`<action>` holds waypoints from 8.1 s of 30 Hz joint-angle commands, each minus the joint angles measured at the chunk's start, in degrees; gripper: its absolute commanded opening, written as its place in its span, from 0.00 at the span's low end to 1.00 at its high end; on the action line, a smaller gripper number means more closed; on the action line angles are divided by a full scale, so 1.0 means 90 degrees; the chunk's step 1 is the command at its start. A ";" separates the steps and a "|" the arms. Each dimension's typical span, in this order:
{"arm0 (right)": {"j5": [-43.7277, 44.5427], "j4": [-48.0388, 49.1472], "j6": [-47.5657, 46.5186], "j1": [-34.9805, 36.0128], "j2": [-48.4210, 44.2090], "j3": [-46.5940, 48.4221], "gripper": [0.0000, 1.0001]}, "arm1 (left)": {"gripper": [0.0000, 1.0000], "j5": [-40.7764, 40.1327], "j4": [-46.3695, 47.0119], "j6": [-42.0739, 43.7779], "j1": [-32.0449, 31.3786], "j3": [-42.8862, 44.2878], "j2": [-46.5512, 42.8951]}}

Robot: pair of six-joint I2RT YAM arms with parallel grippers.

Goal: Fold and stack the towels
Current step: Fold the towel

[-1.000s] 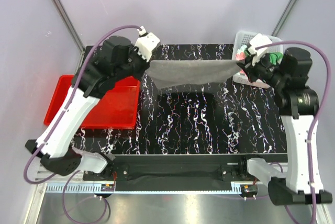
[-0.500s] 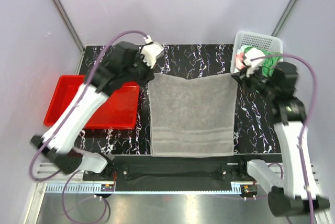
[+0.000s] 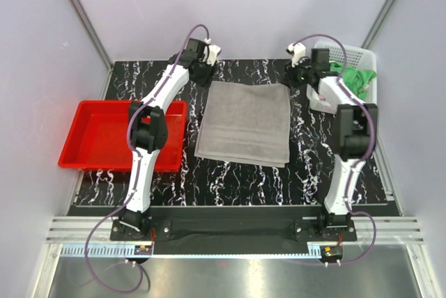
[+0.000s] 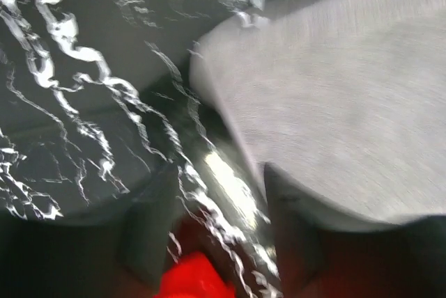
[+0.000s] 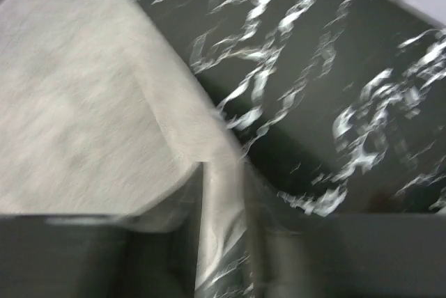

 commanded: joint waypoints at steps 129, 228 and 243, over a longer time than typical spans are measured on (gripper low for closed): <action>0.3518 -0.0724 0.6888 0.1181 -0.4857 -0.6205 0.00 | 0.00 -0.1282 0.0664 -0.4467 -0.1546 -0.6590 -0.4009; 0.1997 -0.0950 0.6564 0.1211 -0.5677 -0.6141 0.00 | 0.00 -0.2600 -0.1544 -0.4174 -0.1761 -0.5026 -0.4077; 0.2152 0.0075 0.7551 0.1377 -0.5423 -0.7444 0.00 | 0.00 -0.2190 -0.0441 -0.4096 -0.1810 -0.6902 -0.3628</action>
